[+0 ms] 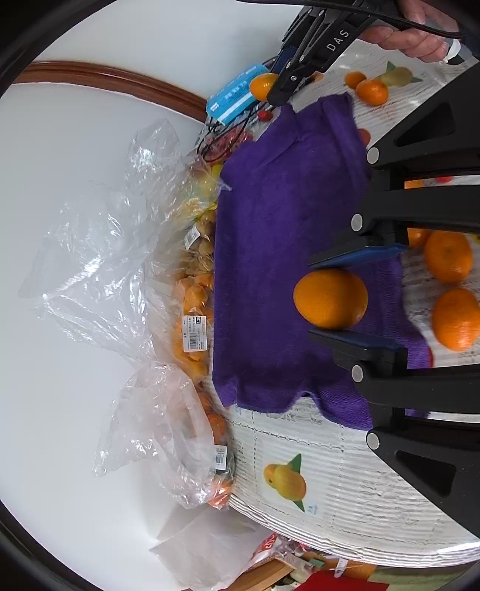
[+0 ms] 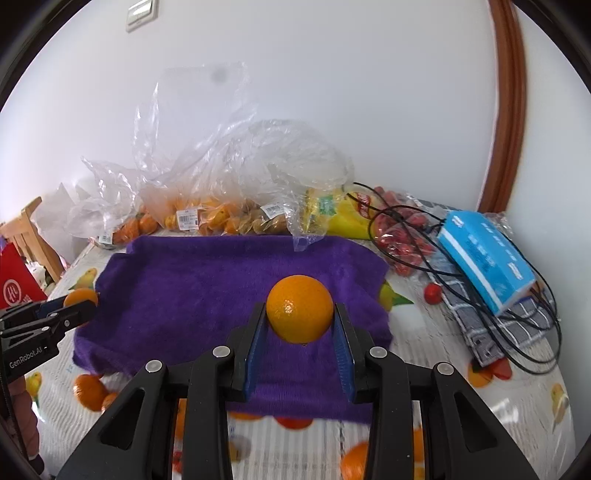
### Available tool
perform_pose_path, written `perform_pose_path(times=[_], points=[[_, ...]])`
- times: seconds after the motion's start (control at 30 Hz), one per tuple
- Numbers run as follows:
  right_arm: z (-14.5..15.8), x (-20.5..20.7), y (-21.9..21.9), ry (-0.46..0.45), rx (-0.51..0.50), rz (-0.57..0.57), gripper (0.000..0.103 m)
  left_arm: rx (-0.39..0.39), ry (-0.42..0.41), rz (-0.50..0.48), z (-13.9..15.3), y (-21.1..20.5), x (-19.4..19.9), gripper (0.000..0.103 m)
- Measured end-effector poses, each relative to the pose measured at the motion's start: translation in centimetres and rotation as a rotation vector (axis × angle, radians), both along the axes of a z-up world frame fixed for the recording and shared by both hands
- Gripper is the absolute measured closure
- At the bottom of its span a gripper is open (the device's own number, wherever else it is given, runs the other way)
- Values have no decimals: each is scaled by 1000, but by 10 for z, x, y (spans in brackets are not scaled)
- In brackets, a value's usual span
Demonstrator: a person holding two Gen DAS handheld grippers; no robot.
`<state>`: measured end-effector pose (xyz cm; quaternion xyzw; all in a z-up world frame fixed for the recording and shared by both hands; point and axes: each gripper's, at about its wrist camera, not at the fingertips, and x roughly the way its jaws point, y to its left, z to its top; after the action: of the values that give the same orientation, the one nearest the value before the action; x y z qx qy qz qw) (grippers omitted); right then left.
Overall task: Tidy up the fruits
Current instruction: 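Carry the held oranges with both grippers over the purple towel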
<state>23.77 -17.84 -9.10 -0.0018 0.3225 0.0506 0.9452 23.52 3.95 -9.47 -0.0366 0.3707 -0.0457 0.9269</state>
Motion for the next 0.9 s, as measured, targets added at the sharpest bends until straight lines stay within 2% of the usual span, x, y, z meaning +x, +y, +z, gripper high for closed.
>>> perform_pose_path(times=[0.17, 0.43, 0.57, 0.9], points=[[-17, 24, 5, 47, -8, 12, 68, -9, 40, 7, -17, -3, 21, 73], [-45, 37, 8, 144, 3, 6, 68, -11, 84, 31, -43, 4, 35, 73], [-51, 38, 10, 161, -8, 0, 68, -31, 92, 40, -49, 9, 35, 73], [-68, 44, 15, 218, -10, 12, 68, -3, 102, 28, -54, 2, 37, 73]])
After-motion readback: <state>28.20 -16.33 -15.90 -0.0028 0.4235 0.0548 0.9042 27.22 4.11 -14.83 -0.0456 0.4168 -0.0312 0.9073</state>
